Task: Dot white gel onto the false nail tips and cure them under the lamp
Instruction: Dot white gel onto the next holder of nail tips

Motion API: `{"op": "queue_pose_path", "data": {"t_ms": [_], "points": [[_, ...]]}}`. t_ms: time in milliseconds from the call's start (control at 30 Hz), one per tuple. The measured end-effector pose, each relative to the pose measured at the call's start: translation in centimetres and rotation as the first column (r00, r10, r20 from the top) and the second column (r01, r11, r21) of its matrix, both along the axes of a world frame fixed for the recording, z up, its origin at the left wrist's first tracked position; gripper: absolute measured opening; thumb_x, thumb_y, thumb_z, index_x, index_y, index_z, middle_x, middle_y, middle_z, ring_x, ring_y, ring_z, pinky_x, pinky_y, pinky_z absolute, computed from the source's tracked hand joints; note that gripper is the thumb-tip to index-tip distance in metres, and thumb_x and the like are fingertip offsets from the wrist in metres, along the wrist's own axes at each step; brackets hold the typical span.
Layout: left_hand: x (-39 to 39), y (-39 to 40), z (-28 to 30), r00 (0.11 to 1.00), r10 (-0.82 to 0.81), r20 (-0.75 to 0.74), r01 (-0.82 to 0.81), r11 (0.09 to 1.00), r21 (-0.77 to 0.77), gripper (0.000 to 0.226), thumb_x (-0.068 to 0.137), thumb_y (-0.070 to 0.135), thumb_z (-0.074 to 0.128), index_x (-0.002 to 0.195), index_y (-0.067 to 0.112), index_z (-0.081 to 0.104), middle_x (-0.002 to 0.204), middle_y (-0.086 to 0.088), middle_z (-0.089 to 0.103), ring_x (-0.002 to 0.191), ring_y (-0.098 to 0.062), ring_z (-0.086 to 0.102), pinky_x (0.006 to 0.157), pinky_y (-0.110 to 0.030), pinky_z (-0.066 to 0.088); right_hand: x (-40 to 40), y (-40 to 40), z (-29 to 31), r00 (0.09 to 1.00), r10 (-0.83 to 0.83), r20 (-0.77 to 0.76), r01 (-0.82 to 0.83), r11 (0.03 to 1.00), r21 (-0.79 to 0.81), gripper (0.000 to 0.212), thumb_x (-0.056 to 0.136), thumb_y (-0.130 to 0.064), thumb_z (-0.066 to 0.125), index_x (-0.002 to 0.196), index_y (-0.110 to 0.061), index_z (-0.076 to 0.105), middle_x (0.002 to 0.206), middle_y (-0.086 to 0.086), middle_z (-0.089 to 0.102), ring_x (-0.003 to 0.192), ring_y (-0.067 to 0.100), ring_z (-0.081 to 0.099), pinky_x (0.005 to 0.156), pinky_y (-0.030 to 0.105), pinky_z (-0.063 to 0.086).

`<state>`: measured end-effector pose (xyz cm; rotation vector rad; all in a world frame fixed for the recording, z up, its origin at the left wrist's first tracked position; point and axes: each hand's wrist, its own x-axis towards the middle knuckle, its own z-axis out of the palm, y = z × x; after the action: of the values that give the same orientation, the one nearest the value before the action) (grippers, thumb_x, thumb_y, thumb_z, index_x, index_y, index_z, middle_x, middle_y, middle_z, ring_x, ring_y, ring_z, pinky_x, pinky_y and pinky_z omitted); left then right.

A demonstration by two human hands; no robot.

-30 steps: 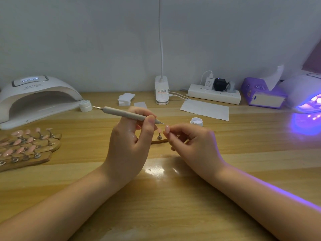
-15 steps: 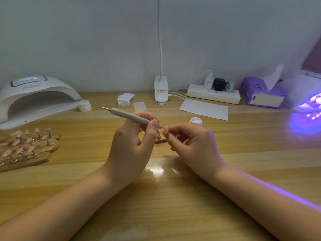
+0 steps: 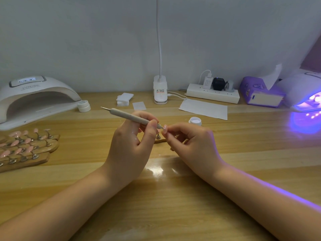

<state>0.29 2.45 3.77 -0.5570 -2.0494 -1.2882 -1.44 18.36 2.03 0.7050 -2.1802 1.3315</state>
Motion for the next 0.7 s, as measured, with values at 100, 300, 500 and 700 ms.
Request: {"op": "queue_pose_path", "data": {"t_ms": [100,300,500,700], "points": [[0.1,0.0,0.1,1.000,0.011,-0.003,-0.011,1.000,0.018,0.017,0.093,0.030,0.049,0.093,0.017,0.059,0.079,0.007,0.064,0.076,-0.011,0.063,0.066,-0.029,0.052,0.0,0.0,0.0,1.000,0.000,0.001,0.000,1.000,-0.003,0.011,0.085,-0.008,0.071,0.094,-0.014,0.075,0.077,-0.012,0.069,0.065,0.011,0.066,0.062,0.035,0.055],[0.4,0.0,1.0,0.994,-0.081,0.071,0.054,0.943,0.328,0.010,0.091,0.019,0.049,0.091,0.021,0.059,0.079,0.011,0.067,0.078,-0.008,0.065,0.069,-0.019,0.051,-0.1,0.1,0.0,1.000,-0.003,-0.015,0.002,1.000,-0.023,0.009,0.087,-0.011,0.070,0.095,-0.012,0.074,0.079,-0.010,0.070,0.065,0.011,0.067,0.061,0.033,0.055],[0.6,0.0,1.3,0.975,-0.195,0.108,0.114,0.854,0.508,0.009,0.086,0.019,0.050,0.088,0.017,0.059,0.075,0.012,0.066,0.075,-0.005,0.063,0.070,-0.015,0.050,-0.3,0.3,0.0,0.998,-0.002,-0.067,-0.001,0.999,-0.035,0.012,0.087,-0.011,0.070,0.099,-0.014,0.072,0.081,-0.006,0.071,0.063,0.008,0.067,0.058,0.028,0.056],[0.4,0.0,1.2,0.973,-0.198,0.120,0.107,0.843,0.527,0.008,0.085,0.020,0.051,0.087,0.018,0.059,0.074,0.011,0.065,0.075,-0.005,0.063,0.070,-0.015,0.050,-0.4,0.4,0.0,0.997,0.003,-0.076,-0.005,1.000,-0.024,0.011,0.088,-0.012,0.069,0.099,-0.014,0.072,0.080,-0.004,0.071,0.063,0.009,0.068,0.058,0.027,0.056]]}}
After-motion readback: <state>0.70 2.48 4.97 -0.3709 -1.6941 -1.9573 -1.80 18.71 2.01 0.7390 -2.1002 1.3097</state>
